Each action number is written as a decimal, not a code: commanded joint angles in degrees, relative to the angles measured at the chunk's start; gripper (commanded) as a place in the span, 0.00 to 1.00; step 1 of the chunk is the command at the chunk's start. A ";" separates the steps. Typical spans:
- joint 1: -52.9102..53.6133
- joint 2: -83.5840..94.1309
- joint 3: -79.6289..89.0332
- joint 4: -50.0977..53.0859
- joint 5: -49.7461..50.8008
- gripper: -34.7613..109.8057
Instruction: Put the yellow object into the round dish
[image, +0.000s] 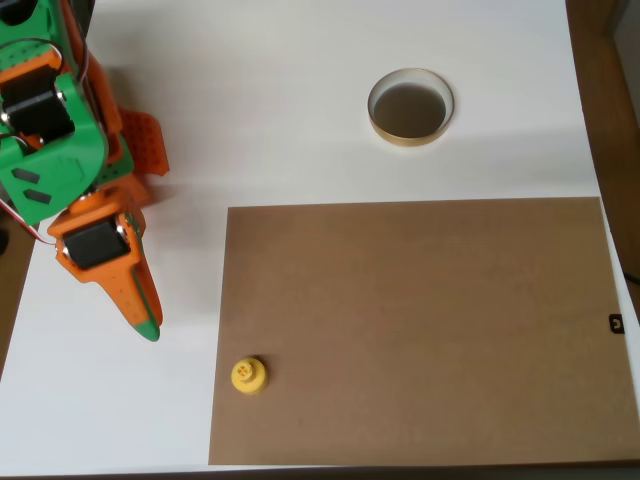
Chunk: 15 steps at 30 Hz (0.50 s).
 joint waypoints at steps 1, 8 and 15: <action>-0.18 0.88 -0.79 -0.09 0.35 0.29; -1.49 0.88 -3.08 1.32 -1.05 0.31; -3.78 0.88 -5.45 3.69 -8.70 0.38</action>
